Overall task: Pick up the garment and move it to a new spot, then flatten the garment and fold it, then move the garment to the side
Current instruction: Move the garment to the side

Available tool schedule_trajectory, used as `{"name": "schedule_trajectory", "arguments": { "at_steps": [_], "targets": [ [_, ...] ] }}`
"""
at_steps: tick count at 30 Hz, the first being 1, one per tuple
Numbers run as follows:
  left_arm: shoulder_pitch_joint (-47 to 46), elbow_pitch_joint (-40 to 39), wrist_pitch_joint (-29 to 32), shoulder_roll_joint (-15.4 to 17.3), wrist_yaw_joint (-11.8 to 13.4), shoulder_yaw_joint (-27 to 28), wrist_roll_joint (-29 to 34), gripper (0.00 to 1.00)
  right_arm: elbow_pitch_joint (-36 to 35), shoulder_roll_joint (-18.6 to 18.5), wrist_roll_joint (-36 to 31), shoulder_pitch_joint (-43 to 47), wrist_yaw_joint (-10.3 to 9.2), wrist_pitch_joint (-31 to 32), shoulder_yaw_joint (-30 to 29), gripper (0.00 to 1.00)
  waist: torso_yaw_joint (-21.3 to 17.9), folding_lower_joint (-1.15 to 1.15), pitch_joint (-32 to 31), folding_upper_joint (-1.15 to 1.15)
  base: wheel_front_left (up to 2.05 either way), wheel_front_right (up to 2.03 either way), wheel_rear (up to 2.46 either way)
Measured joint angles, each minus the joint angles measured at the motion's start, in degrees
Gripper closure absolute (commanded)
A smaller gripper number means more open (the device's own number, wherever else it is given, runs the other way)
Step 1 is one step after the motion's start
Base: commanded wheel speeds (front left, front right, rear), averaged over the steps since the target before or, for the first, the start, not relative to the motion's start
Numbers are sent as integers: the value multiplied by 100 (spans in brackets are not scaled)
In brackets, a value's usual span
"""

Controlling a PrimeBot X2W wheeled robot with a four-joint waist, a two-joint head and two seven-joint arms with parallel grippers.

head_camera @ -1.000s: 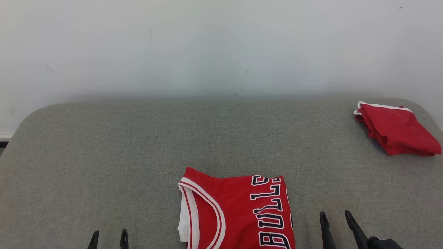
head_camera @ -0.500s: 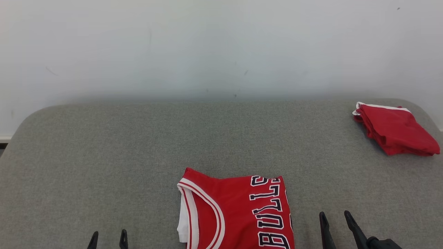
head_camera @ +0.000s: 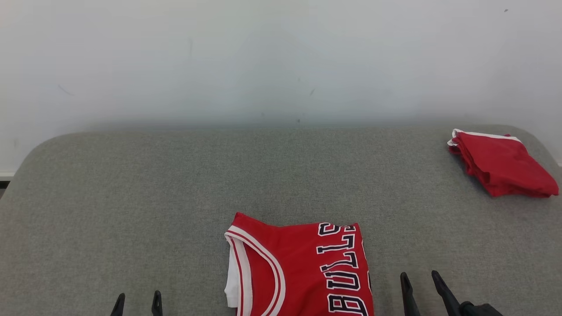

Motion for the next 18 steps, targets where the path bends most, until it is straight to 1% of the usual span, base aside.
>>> {"name": "schedule_trajectory", "arguments": {
  "at_steps": [5, 7, 8, 13, 18],
  "targets": [
    [-7, 16, 0, 0, -1, -22, -10, 0, 450, -2, -110, -392, 0, 0, 174, 0, 15, 0, 28, 0, 0, 0, 0],
    [-20, 26, 0, -1, -1, -65, -16, 0, 732, -1, -156, -633, 0, 0, 282, 0, 40, 0, 41, 0, 0, 0, 0],
    [-20, 26, 0, -1, -1, -65, -16, 0, 732, -1, -156, -633, 0, 0, 282, 0, 40, 0, 41, 0, 0, 0, 0],
    [-94, 29, 0, -1, -1, -172, -22, 0, 1638, 1, -258, -1334, 0, -1, 508, 0, 133, 0, 102, 0, 0, 0, 0],
    [-109, 33, 0, -1, 2, -237, -41, 0, 2722, 1, -266, -1950, 0, 0, 630, 0, 258, 0, 194, 0, 0, 0, 0]
  ]
}}
